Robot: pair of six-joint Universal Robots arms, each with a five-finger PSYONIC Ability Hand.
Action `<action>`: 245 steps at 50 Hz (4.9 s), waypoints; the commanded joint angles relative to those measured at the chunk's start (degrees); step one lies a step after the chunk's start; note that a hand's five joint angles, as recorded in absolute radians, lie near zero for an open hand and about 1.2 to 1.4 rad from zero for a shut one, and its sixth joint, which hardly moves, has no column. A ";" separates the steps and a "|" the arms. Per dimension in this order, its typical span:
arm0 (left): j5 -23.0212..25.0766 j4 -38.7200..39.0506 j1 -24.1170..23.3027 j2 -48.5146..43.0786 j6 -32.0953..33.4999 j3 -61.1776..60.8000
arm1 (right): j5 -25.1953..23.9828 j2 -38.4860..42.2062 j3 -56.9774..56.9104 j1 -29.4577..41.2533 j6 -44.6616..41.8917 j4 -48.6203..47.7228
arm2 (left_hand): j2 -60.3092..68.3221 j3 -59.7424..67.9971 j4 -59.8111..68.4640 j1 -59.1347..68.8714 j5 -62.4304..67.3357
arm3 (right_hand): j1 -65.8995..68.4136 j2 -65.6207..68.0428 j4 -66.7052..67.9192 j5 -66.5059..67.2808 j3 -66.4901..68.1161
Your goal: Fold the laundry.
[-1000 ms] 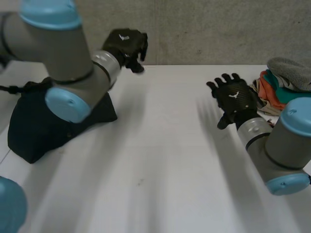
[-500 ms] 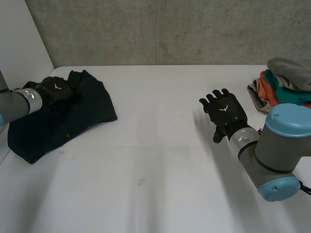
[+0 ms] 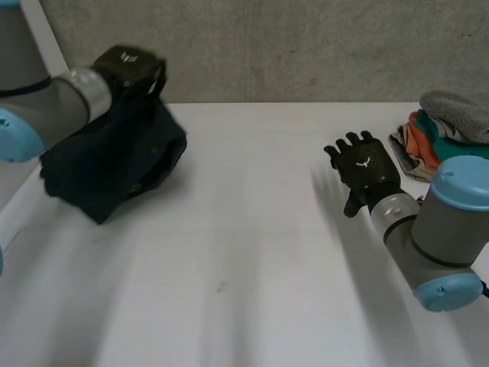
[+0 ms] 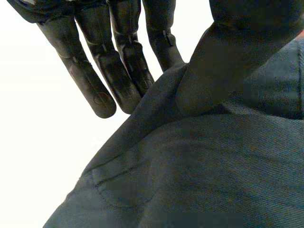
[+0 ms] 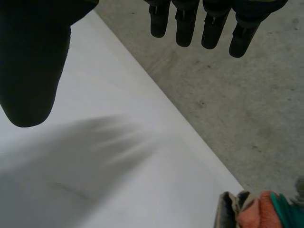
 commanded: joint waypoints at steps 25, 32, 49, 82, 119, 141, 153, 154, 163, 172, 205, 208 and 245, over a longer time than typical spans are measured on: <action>-15.82 -5.09 -16.95 -10.12 -14.18 11.49 | 6.48 -0.60 -8.76 -6.23 11.31 10.99 | -55.79 -55.24 -55.99 -54.68 -53.77 | -2.65 -1.84 -2.26 -2.46 -2.02; -10.99 -3.33 -5.79 0.61 -4.69 2.26 | 4.81 -4.29 -8.76 -3.24 19.66 18.54 | -57.99 -57.44 -58.18 -56.87 -55.97 | -2.65 -1.84 -2.26 -2.46 -2.02; 4.75 -6.76 14.35 -6.40 24.67 -10.31 | 3.04 3.78 -10.60 10.90 43.22 26.20 | -58.33 -57.78 -58.52 -57.21 -56.31 | -2.65 -1.84 -2.26 -2.46 -2.02; -2.27 5.99 0.29 8.87 1.74 -15.76 | 7.90 4.66 -28.61 3.98 21.09 14.68 | 11.63 12.18 11.43 12.75 13.65 | 67.35 68.16 67.74 67.54 67.98; -11.86 19.61 3.18 13.19 2.71 -40.64 | 6.74 -0.15 -34.09 4.76 25.46 40.60 | -57.15 -56.60 -57.34 -56.03 -55.13 | -2.65 -1.84 -2.26 -2.46 -2.02; 2.65 5.90 8.64 -4.21 -8.28 -29.31 | 18.16 5.10 -9.64 21.37 34.09 24.71 | -56.14 -55.59 -56.34 -55.02 -54.12 | -0.30 0.52 0.10 -0.10 0.34; 1.33 4.67 3.72 -8.78 -9.42 -22.71 | 22.65 7.58 -11.93 22.60 29.08 19.17 | -28.63 -28.08 -28.83 -27.52 -26.61 | 67.35 68.16 67.74 67.54 67.98; 0.54 4.67 3.20 -8.96 -9.25 -22.10 | 22.39 5.48 -11.31 22.34 28.29 18.47 | -7.90 -7.35 -8.10 -6.79 -5.88 | 67.35 68.16 67.74 67.54 67.98; -5.53 6.07 2.66 1.83 -6.00 -22.18 | 18.79 -12.46 -9.55 14.88 21.44 16.18 | 11.63 12.18 11.43 12.75 13.65 | 67.35 68.16 67.74 67.54 67.98; -5.97 12.39 1.53 33.27 -2.74 -30.26 | 9.13 -20.29 -22.53 5.38 16.33 22.57 | 11.63 12.18 11.43 12.75 13.65 | 67.35 68.16 67.74 67.54 67.98; -6.93 27.24 2.14 3.26 -1.23 14.28 | 8.94 12.40 -57.35 5.55 12.02 -1.11 | 11.63 12.18 11.43 12.75 13.65 | 67.35 68.16 67.74 67.54 67.98; -9.64 30.41 2.40 4.65 -6.32 18.32 | 9.90 12.58 -60.26 6.51 13.25 -8.59 | 11.63 12.18 11.43 12.75 13.65 | 67.35 68.16 67.74 67.54 67.98; -5.97 21.38 0.29 20.83 10.17 -59.62 | -4.16 9.07 -12.64 6.17 -5.73 11.07 | 11.63 12.18 11.43 12.75 13.65 | 67.35 68.16 67.74 67.54 67.98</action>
